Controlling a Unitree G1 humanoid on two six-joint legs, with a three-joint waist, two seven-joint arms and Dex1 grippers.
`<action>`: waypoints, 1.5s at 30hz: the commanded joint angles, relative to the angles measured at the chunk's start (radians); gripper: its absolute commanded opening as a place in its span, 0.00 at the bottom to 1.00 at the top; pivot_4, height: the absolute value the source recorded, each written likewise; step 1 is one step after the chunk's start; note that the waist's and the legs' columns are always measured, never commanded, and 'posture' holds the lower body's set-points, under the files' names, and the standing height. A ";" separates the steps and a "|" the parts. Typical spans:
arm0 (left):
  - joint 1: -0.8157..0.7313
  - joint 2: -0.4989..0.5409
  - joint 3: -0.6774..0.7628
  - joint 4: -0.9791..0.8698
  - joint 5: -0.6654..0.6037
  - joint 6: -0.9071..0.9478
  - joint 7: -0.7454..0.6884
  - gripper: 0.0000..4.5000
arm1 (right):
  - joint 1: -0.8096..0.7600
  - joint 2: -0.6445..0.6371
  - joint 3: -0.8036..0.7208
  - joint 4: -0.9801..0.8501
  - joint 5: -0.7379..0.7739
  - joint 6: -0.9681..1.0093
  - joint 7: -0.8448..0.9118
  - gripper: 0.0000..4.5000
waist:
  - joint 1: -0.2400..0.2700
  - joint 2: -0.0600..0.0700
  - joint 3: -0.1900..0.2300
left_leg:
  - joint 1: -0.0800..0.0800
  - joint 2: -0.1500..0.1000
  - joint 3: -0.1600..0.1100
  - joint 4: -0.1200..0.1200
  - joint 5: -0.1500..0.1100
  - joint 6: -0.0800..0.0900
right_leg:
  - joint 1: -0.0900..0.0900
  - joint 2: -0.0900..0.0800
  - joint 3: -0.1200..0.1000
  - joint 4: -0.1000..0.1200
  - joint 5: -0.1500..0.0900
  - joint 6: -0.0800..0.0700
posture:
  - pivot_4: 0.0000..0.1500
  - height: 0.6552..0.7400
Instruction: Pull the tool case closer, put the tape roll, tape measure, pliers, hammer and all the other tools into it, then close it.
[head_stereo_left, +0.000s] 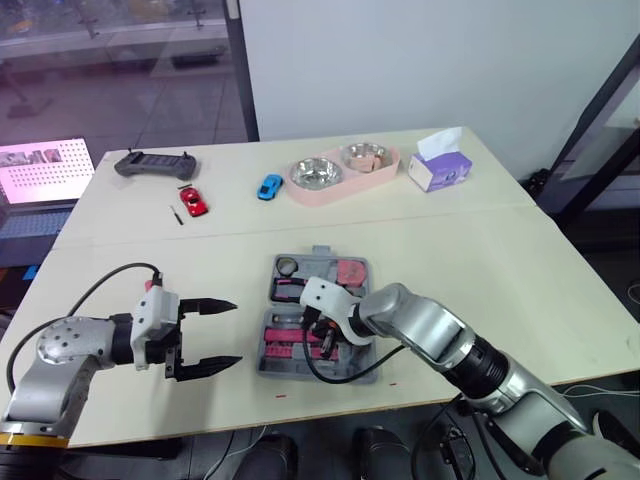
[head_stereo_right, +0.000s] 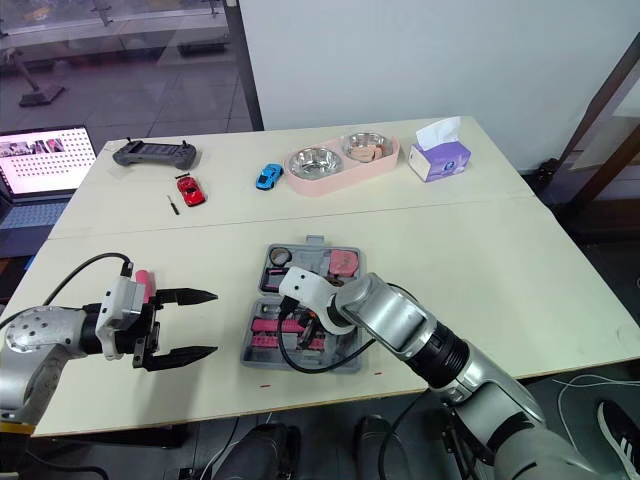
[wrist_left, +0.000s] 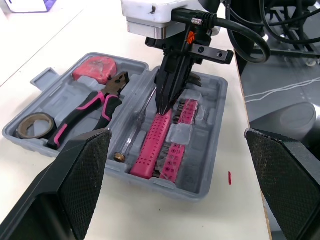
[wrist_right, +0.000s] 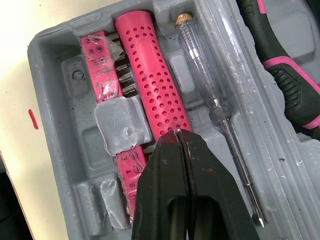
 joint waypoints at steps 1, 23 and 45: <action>-0.002 0.006 0.011 -0.023 -0.016 0.002 0.002 1.00 | 0.054 -0.021 0.078 0.072 -0.033 0.024 -0.007 0.01 | 0.000 0.000 -0.002 | 0.000 0.000 0.000 0.000 0.000 0.000 | 0.000 0.000 0.000 0.000 0.000 0.000 | 1.00 1.00; 0.049 0.012 0.081 -0.008 -0.036 0.025 0.043 1.00 | 0.167 -0.035 -0.419 -0.298 0.096 -0.234 0.040 0.01 | 0.000 0.000 -0.019 | 0.004 -0.001 -0.001 -0.012 0.002 -0.004 | -0.003 0.000 0.001 0.004 -0.007 -0.001 | 1.00 1.00; 0.284 0.209 0.541 0.816 0.091 -0.314 0.130 1.00 | 1.160 -0.313 -1.515 0.011 0.169 -0.764 0.280 0.99 | 0.023 -0.005 -0.010 | 0.003 0.004 0.003 -0.008 -0.005 -0.003 | 0.003 -0.003 0.001 -0.006 -0.013 -0.001 | 1.00 1.00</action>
